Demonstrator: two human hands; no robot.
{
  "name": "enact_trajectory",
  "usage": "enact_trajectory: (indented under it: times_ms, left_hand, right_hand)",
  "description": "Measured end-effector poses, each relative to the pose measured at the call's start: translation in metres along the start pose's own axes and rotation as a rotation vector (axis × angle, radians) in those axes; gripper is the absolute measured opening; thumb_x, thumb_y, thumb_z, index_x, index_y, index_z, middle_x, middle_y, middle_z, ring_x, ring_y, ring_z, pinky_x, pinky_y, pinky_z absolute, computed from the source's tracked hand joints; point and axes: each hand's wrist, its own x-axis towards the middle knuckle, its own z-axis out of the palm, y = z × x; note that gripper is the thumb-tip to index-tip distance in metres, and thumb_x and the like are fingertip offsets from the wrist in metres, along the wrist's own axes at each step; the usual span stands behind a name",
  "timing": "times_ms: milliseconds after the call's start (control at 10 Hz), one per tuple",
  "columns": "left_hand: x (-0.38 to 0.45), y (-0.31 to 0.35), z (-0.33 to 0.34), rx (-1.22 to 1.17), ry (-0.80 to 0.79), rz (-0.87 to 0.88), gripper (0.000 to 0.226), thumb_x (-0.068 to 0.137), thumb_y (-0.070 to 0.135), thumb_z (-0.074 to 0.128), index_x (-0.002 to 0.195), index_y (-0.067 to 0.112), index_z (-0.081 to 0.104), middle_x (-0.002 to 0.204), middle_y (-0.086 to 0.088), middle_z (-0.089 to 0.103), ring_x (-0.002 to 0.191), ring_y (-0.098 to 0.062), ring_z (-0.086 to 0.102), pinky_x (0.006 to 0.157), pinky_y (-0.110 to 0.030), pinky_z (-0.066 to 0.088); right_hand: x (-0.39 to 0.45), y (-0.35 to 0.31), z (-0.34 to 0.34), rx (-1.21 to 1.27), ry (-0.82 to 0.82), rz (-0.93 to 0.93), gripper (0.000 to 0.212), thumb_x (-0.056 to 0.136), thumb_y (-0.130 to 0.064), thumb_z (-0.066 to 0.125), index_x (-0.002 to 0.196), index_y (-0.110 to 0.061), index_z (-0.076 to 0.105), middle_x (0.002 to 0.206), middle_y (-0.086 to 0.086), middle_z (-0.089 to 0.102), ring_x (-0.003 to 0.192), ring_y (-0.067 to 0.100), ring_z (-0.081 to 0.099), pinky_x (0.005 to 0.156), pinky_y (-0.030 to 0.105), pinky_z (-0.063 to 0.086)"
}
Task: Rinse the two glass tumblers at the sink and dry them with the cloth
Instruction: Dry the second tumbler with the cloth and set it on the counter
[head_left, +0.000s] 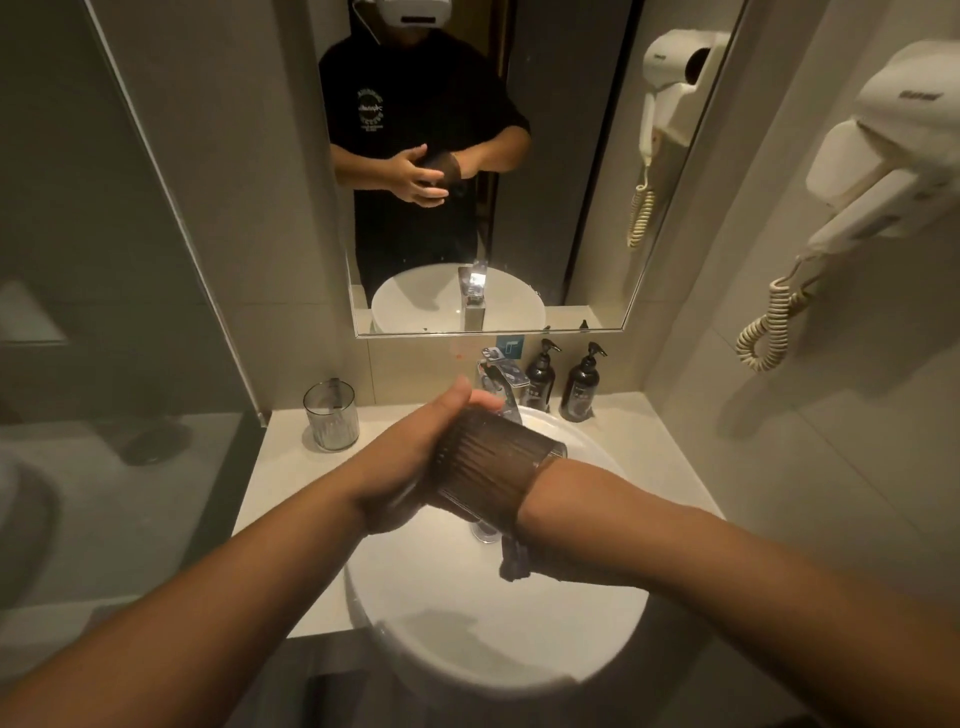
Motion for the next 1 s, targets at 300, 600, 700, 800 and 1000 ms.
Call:
enact_trajectory:
  times_ms: [300, 600, 700, 800, 1000]
  left_hand:
    - [0.007, -0.011, 0.006, 0.045, 0.19, 0.285, 0.028, 0.091, 0.048, 0.044, 0.094, 0.04, 0.071, 0.105, -0.007, 0.068, 0.097, -0.024, 0.064, 0.08, -0.042, 0.057]
    - [0.003, -0.015, 0.004, 0.068, 0.192, 0.523, 0.03, 0.085, 0.052, 0.047, 0.103, 0.043, 0.069, 0.115, -0.004, 0.068, 0.108, -0.034, 0.065, 0.092, -0.059, 0.056]
    - [0.003, -0.014, 0.002, 0.122, 0.176, 0.579, 0.034, 0.085, 0.051, 0.047, 0.11, 0.041, 0.068, 0.119, -0.006, 0.065, 0.109, -0.034, 0.064, 0.09, -0.062, 0.055]
    - [0.006, -0.005, -0.002, 0.1, 0.045, 0.436, 0.037, 0.084, 0.054, 0.05, 0.116, 0.042, 0.064, 0.129, -0.002, 0.06, 0.116, -0.034, 0.063, 0.091, -0.057, 0.058]
    - [0.009, 0.016, -0.004, -0.003, -0.109, -0.035, 0.06, 0.08, 0.071, 0.043, 0.122, 0.034, 0.067, 0.118, -0.007, 0.069, 0.104, -0.027, 0.071, 0.077, -0.047, 0.061]
  right_hand:
    - [0.002, -0.011, 0.007, 0.473, 0.234, 0.068, 0.011, 0.087, -0.013, 0.06, 0.081, -0.013, 0.051, 0.062, -0.002, 0.044, 0.058, 0.019, 0.043, 0.055, 0.015, 0.034]
    - [-0.012, -0.015, 0.004, 1.518, 0.396, -0.039, 0.041, 0.083, 0.004, 0.066, 0.113, -0.022, 0.06, 0.08, 0.004, 0.068, 0.066, 0.01, 0.067, 0.057, 0.021, 0.053]
    - [-0.011, -0.012, 0.007, 1.797, 0.411, -0.086, 0.048, 0.076, 0.005, 0.06, 0.119, -0.015, 0.059, 0.076, 0.007, 0.066, 0.061, 0.014, 0.063, 0.048, 0.021, 0.049]
    - [-0.013, -0.003, 0.004, 1.556, 0.419, 0.003, 0.043, 0.077, -0.001, 0.065, 0.116, -0.017, 0.059, 0.078, 0.005, 0.064, 0.064, 0.009, 0.061, 0.053, 0.018, 0.05]
    - [-0.01, 0.001, -0.008, 0.357, 0.063, 0.108, 0.051, 0.091, -0.009, 0.055, 0.057, -0.03, 0.022, 0.055, -0.007, 0.026, 0.054, 0.017, 0.027, 0.06, 0.033, 0.03]
